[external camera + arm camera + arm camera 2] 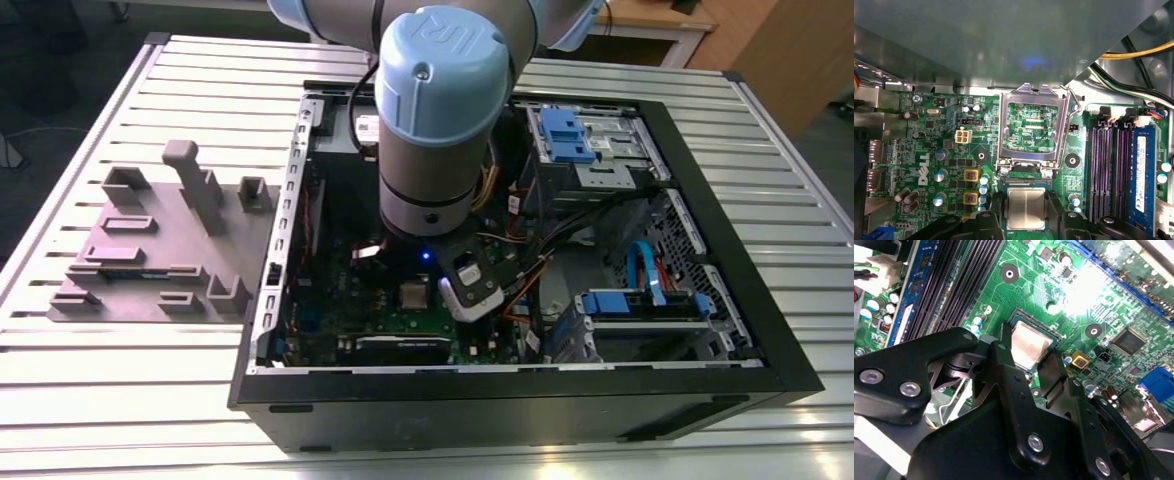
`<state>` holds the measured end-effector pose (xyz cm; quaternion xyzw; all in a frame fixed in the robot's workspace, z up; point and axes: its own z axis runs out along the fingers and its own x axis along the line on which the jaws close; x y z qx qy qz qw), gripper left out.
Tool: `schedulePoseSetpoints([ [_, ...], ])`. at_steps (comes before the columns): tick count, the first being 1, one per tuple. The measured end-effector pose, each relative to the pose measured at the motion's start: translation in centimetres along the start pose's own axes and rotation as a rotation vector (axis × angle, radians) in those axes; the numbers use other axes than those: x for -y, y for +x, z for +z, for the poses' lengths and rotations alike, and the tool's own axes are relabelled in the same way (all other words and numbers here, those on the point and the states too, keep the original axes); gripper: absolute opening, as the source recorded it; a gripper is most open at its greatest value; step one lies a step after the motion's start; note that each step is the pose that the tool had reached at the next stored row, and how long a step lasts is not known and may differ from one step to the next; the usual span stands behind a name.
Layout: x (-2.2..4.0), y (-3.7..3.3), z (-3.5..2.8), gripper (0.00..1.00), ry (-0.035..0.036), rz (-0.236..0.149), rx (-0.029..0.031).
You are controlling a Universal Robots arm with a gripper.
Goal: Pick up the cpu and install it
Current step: 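Place the cpu into insertion slot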
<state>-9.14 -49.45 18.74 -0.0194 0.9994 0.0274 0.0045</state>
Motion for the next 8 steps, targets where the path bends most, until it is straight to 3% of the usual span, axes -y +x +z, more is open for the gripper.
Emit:
schedulePoseSetpoints([
  [6, -0.01, -0.02, 0.13, 0.46, -0.0009, 0.000, 0.0012],
  [8, 0.00, -0.02, 0.13, 0.52, -0.0005, 0.000, 0.0006],
])
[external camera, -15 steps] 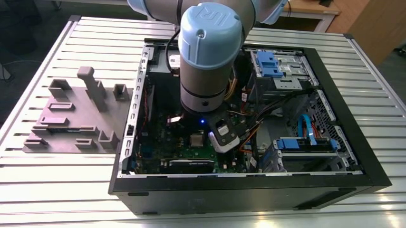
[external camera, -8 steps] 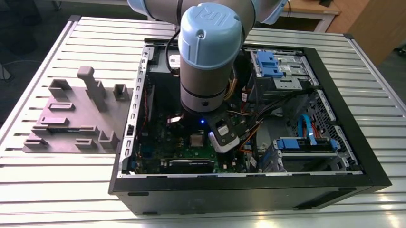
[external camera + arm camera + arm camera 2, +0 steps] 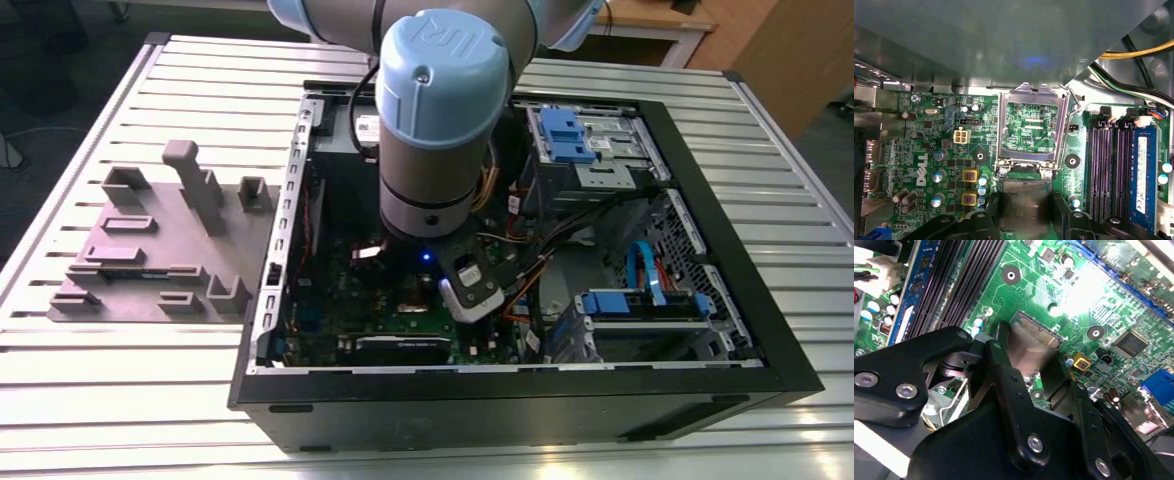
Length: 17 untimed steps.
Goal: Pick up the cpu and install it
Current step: 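Place the cpu into insertion slot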
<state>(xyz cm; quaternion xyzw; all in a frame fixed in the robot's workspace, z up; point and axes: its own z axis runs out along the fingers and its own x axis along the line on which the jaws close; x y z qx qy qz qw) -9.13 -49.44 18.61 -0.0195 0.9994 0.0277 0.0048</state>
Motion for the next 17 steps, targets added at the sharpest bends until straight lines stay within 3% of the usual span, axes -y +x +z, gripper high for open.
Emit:
schedulePoseSetpoints([
  [13, -0.01, 0.01, -0.36, 0.52, 0.0003, 0.000, -0.0006],
  [17, -0.02, 0.01, -0.38, 0.47, 0.0002, 0.000, -0.0006],
])
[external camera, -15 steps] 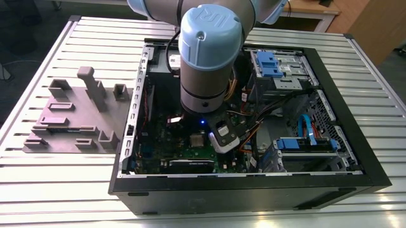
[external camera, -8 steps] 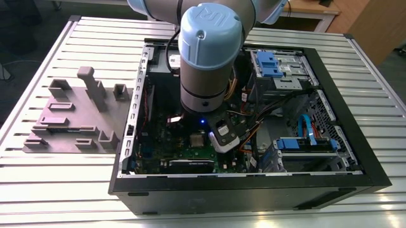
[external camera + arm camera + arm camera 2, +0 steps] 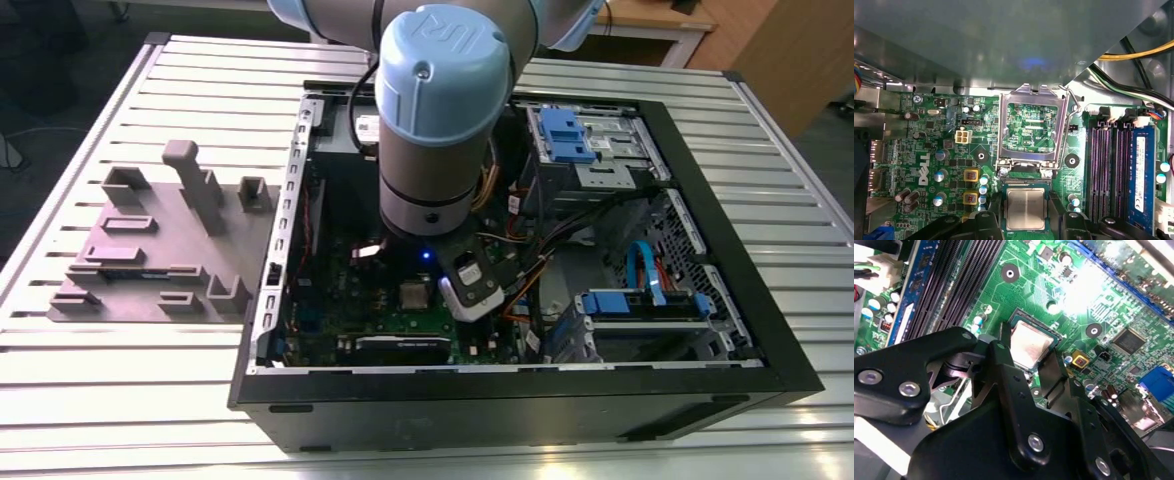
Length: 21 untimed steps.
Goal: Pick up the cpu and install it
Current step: 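Place the cpu into insertion slot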
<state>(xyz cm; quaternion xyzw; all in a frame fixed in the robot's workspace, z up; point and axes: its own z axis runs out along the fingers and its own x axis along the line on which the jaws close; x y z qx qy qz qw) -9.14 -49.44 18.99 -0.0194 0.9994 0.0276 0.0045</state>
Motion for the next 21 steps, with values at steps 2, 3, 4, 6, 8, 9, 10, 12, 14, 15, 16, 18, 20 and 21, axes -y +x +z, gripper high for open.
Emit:
schedulePoseSetpoints([
  [2, -0.01, 0.00, -0.11, 0.46, 0.0001, 0.000, 0.0000],
  [3, -0.01, 0.00, -0.13, 0.46, -0.0002, 0.000, 0.0001],
  [4, 0.00, 0.00, -0.14, 0.46, -0.0001, 0.000, 0.0001],
  [6, 0.01, 0.00, -0.15, 0.46, 0.0001, 0.000, 0.0000],
  [8, 0.02, 0.02, -0.15, 0.46, 0.0001, 0.000, 0.0000],
  [9, 0.02, 0.02, -0.15, 0.46, 0.0000, 0.000, 0.0000],
  [10, 0.02, 0.03, -0.14, 0.46, 0.0000, 0.000, 0.0000],
  [12, 0.03, 0.05, -0.16, 0.45, 0.0004, 0.000, -0.0003],
  [14, 0.03, 0.06, -0.15, 0.44, 0.0004, 0.000, -0.0002],
  [15, 0.03, 0.07, -0.14, 0.44, 0.0003, 0.001, -0.0001],
  [16, 0.03, 0.07, -0.13, 0.44, 0.0002, 0.001, 0.0000],
  [18, 0.02, 0.13, -0.12, 0.44, 0.0001, 0.001, 0.0002],
  [20, 0.05, 0.21, -0.13, 0.44, 0.0000, 0.001, 0.0000],
  [21, 0.05, 0.23, -0.13, 0.44, 0.0000, 0.001, 0.0000],
])
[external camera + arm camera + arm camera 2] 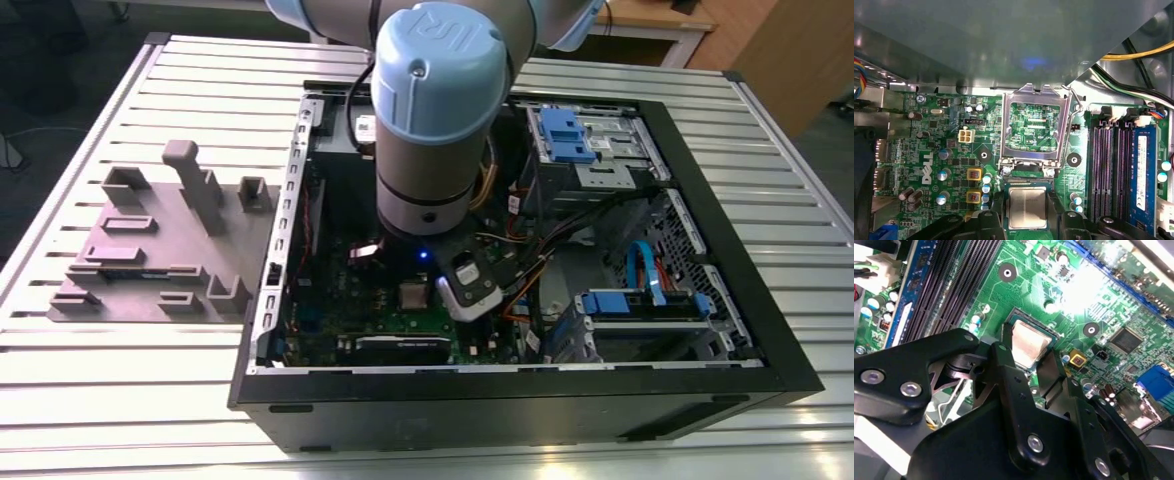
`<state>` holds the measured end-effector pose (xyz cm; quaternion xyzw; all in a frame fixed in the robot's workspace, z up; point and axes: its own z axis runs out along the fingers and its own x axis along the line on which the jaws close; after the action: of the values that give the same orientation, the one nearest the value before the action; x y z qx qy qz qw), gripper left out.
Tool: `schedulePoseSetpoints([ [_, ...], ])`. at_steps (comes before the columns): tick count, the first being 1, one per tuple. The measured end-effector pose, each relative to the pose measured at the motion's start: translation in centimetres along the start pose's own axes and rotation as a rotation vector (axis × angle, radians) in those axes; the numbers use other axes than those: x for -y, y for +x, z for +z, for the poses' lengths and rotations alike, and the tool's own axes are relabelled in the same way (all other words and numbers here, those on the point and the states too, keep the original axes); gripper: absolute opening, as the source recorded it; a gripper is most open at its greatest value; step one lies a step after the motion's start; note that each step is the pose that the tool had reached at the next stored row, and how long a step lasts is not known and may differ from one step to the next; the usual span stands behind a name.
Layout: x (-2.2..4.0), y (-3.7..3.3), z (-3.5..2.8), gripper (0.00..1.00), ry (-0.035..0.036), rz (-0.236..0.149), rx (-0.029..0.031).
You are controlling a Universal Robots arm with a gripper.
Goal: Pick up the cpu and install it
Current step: 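Place the cpu into insertion slot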
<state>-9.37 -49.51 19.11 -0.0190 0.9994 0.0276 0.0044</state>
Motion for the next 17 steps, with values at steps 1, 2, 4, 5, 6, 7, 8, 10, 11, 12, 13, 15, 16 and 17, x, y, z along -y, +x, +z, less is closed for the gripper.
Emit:
schedulePoseSetpoints([
  [1, 0.00, 0.03, 0.01, 0.44, -0.0003, 0.000, 0.0001],
  [2, 0.00, 0.04, 0.01, 0.44, -0.0004, 0.000, 0.0002],
  [4, 0.02, 0.04, 0.00, 0.44, 0.0000, 0.001, 0.0001],
  [5, 0.02, 0.04, 0.00, 0.44, 0.0001, 0.002, 0.0001],
  [6, 0.03, 0.05, 0.00, 0.44, 0.0001, 0.002, 0.0001],
  [7, 0.03, 0.05, 0.00, 0.44, 0.0001, 0.002, 0.0001],
  [8, 0.03, 0.05, 0.00, 0.44, 0.0001, 0.002, 0.0001],
  [10, 0.03, 0.05, 0.00, 0.44, 0.0001, 0.002, 0.0001],
  [11, 0.03, 0.04, 0.00, 0.44, 0.0001, 0.002, 0.0001],
  [12, 0.03, 0.05, 0.01, 0.44, 0.0001, 0.002, 0.0001],
  [13, 0.03, 0.05, 0.01, 0.44, 0.0001, 0.002, 0.0001],
  [15, 0.03, 0.04, 0.06, 0.45, -0.0001, 0.002, 0.0003],
  [16, 0.03, 0.04, 0.09, 0.45, -0.0003, 0.002, 0.0004],
  [17, 0.03, 0.04, 0.12, 0.52, -0.0001, 0.002, 0.0003],
])
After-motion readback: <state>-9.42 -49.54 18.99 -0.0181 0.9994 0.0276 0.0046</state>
